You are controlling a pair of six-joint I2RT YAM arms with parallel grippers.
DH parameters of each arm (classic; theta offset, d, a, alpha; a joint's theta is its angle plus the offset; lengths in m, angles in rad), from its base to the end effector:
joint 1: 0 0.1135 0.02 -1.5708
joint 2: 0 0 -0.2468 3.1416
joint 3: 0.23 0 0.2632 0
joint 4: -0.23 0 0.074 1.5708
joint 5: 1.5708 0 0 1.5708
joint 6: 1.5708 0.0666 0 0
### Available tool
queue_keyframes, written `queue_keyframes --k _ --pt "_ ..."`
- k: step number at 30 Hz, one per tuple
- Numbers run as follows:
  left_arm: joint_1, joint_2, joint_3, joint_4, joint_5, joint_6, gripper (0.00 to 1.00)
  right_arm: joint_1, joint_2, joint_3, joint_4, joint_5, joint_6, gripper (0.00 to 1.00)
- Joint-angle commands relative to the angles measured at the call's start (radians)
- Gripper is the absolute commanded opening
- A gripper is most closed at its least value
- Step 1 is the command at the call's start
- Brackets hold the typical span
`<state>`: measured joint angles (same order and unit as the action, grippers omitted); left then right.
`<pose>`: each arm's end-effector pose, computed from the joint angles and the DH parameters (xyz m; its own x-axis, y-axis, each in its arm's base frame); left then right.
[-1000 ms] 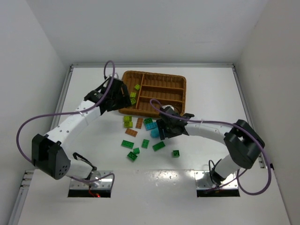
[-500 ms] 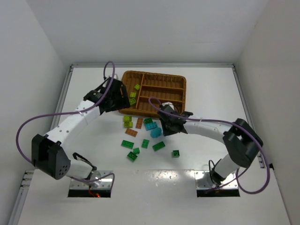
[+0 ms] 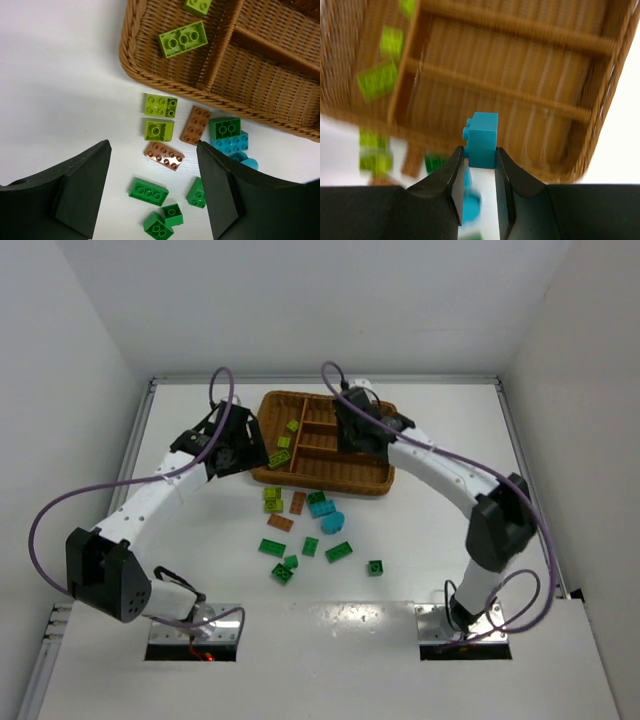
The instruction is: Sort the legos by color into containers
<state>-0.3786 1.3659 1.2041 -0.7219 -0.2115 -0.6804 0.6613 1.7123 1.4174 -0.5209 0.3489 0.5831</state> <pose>0.3031 -0.1055 0.2655 -0.7079 -0.3804 -0.5952 -0.2672 0.9242 -0.2729 0.3384 0.2345 0.2413 -0.6958 0.1142 -0.7091 -0.0110 0.9855 0.1695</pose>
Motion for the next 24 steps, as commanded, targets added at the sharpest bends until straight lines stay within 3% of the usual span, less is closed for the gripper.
queue_keyframes --k 1,8,17,21,22,24 --pt "0.032 -0.022 0.003 -0.002 0.011 0.019 0.76 -0.073 0.166 0.225 -0.013 0.026 -0.045 0.23" --pt "0.101 -0.022 -0.006 -0.002 0.044 0.051 0.76 -0.155 0.515 0.700 -0.110 -0.027 -0.054 0.24" --pt "0.135 -0.004 -0.006 -0.002 0.087 0.079 0.76 -0.216 0.652 0.802 -0.025 -0.065 -0.006 0.24" --pt "0.144 0.005 -0.017 -0.002 0.099 0.088 0.76 -0.238 0.694 0.821 -0.025 -0.065 0.004 0.37" --pt "0.144 0.006 -0.017 -0.002 0.100 0.088 0.76 -0.238 0.695 0.821 -0.025 -0.065 0.004 0.53" --pt "0.144 0.006 -0.017 -0.002 0.100 0.097 0.76 -0.238 0.704 0.821 -0.025 -0.076 0.014 0.68"
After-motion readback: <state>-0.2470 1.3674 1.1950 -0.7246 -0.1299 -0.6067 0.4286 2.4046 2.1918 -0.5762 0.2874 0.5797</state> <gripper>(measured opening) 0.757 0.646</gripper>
